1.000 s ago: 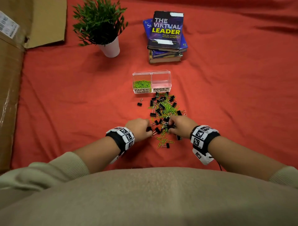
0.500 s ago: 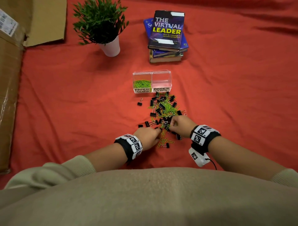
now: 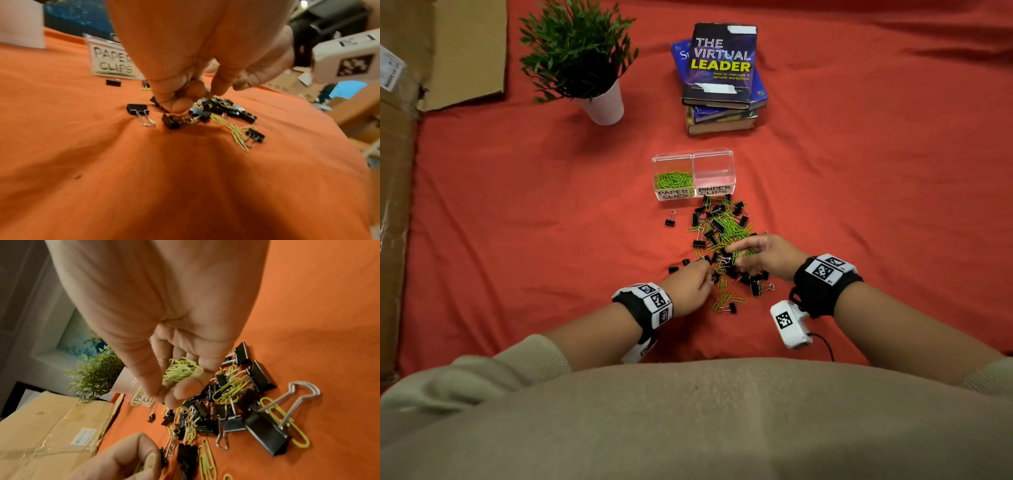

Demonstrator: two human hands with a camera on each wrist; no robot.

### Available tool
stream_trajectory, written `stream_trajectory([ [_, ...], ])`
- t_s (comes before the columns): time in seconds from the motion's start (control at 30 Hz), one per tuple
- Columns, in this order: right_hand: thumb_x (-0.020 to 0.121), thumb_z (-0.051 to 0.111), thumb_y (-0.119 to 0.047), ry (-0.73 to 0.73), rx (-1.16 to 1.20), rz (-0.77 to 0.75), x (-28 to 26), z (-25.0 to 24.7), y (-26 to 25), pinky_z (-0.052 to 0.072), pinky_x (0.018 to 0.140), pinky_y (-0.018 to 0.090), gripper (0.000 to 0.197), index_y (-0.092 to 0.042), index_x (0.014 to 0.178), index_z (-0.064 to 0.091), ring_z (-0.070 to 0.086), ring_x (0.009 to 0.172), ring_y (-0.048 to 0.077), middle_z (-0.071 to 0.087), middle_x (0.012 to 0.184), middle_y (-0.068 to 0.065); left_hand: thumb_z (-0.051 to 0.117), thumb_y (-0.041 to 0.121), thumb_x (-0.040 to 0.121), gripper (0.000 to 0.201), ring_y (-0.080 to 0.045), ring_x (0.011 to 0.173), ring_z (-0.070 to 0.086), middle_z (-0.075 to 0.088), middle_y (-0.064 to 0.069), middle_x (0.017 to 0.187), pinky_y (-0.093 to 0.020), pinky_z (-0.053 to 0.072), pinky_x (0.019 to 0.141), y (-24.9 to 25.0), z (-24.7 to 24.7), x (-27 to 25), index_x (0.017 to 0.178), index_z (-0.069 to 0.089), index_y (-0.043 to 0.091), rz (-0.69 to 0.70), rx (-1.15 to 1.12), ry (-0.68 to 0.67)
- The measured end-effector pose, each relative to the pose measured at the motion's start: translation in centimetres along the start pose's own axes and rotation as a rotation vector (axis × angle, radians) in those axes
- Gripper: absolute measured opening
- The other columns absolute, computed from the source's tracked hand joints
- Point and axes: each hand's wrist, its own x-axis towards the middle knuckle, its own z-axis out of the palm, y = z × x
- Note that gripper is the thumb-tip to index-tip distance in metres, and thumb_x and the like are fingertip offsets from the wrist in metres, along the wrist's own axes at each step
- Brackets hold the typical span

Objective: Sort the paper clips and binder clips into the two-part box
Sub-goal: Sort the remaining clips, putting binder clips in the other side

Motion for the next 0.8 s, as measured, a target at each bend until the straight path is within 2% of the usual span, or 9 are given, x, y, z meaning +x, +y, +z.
stream_trajectory([
  [0.1,0.088,0.048,0.007,-0.012,0.201,0.054,-0.2,0.6,-0.6,0.047,0.063,0.03,0.021,-0.006,0.089,0.065,0.057,0.068,0.023,0.058,0.076,0.013,0.046,0.017,0.095,0.009,-0.021,0.078,0.051,0.057,-0.005,0.085,-0.035,0.042,0.073,-1.0,-0.4,0.5,0.086,0.046,0.017,-0.071,-0.121,0.002],
  [0.17,0.086,0.034,0.012,-0.039,0.331,0.094,-0.4,1.1,-0.9,0.045,0.059,0.03,0.028,0.0,0.082,0.058,0.054,0.063,0.023,0.052,0.073,0.014,0.047,0.015,0.095,0.015,-0.019,0.076,0.052,0.059,-0.002,0.082,-0.034,0.043,0.075,-1.5,-0.5,0.8,0.081,0.046,0.021,-0.116,-0.229,-0.003],
  [0.23,0.084,0.029,0.01,-0.076,0.38,0.119,-0.5,1.3,-0.9,0.045,0.056,0.029,0.029,0.0,0.078,0.056,0.053,0.062,0.024,0.052,0.072,0.014,0.045,0.009,0.095,0.023,-0.015,0.066,0.048,0.055,0.001,0.071,-0.031,0.04,0.068,-1.4,-0.6,1.0,0.078,0.045,0.024,-0.147,-0.396,-0.007],
  [0.3,0.089,0.035,0.001,-0.094,0.365,0.146,-0.6,1.4,-0.9,0.044,0.054,0.028,0.025,-0.002,0.077,0.056,0.053,0.06,0.022,0.053,0.07,0.012,0.042,0.001,0.093,0.023,-0.011,0.056,0.043,0.051,0.002,0.063,-0.026,0.036,0.058,-1.1,-0.6,1.0,0.083,0.049,0.021,-0.175,-0.5,-0.014],
  [0.37,0.094,0.047,-0.014,-0.074,0.171,0.141,-0.5,1.5,-0.9,0.041,0.049,0.024,0.025,-0.006,0.074,0.059,0.052,0.053,0.016,0.054,0.064,0.006,0.039,-0.002,0.088,0.026,-0.011,0.051,0.041,0.051,0.003,0.059,-0.023,0.033,0.051,-0.7,-0.7,1.0,0.094,0.053,0.018,-0.217,-0.507,-0.015],
  [0.47,0.088,0.06,-0.026,-0.034,-0.475,0.015,0.0,1.7,-0.3,0.04,0.049,0.02,0.022,-0.014,0.072,0.066,0.051,0.051,0.008,0.062,0.063,-0.002,0.037,0.002,0.086,0.029,-0.016,0.053,0.044,0.057,-0.003,0.065,-0.026,0.034,0.052,-0.1,-0.5,1.0,0.09,0.059,0.021,-0.258,-0.441,-0.033],
  [0.57,0.086,0.055,-0.018,-0.088,-0.96,-0.096,-0.1,2.6,0.2,0.052,0.067,0.029,0.015,-0.011,0.083,0.068,0.064,0.076,0.016,0.071,0.085,0.004,0.039,0.018,0.093,0.021,-0.024,0.072,0.056,0.067,-0.012,0.09,-0.032,0.044,0.066,0.7,-0.1,0.8,0.087,0.06,0.015,-0.22,-0.08,-0.098],
  [0.67,0.086,0.049,-0.021,-0.077,-1.244,-0.098,-0.4,3.9,0.6,0.052,0.072,0.034,0.018,-0.011,0.088,0.064,0.065,0.089,0.028,0.067,0.094,0.008,0.047,0.034,0.091,0.025,-0.03,0.088,0.062,0.065,-0.013,0.097,-0.034,0.046,0.07,1.5,1.1,0.6,0.093,0.057,0.011,-0.166,0.242,-0.097],
  [0.8,0.087,0.051,-0.024,-0.068,-1.384,-0.116,-0.2,4.9,1.2,0.05,0.074,0.035,0.022,-0.009,0.098,0.063,0.065,0.096,0.03,0.066,0.103,0.01,0.055,0.039,0.089,0.032,-0.033,0.098,0.064,0.065,-0.013,0.106,-0.034,0.048,0.074,2.1,2.4,0.4,0.103,0.057,0.01,-0.156,0.351,-0.047],
])
